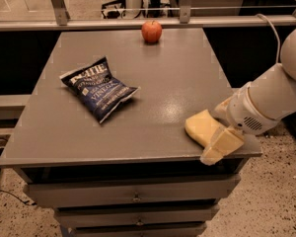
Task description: Move sponge near apple
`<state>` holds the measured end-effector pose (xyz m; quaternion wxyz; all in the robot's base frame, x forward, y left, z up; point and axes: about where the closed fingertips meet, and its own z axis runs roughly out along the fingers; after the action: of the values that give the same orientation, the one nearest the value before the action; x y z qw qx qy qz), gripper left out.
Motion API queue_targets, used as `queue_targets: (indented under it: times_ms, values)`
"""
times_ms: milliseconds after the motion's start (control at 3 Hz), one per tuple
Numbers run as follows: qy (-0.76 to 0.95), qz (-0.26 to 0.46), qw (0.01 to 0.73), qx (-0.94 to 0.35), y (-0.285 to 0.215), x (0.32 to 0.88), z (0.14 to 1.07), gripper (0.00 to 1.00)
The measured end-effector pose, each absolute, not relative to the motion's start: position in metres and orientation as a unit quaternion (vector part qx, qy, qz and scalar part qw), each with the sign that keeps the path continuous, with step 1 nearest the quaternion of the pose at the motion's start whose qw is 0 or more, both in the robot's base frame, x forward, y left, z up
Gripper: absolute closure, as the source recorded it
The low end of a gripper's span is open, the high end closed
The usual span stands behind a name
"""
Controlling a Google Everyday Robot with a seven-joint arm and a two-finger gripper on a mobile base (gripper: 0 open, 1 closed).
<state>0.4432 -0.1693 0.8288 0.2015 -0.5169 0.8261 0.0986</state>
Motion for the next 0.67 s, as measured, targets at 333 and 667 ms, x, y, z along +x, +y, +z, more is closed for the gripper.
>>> queue_targets:
  times_ms: [333, 667]
  values:
    - [0.826, 0.098, 0.209, -0.514, -0.1688, 0.4439, 0.8309, 0.41]
    - [0.826, 0.097, 0.213, -0.513, -0.1685, 0.4468, 0.8344, 0.65]
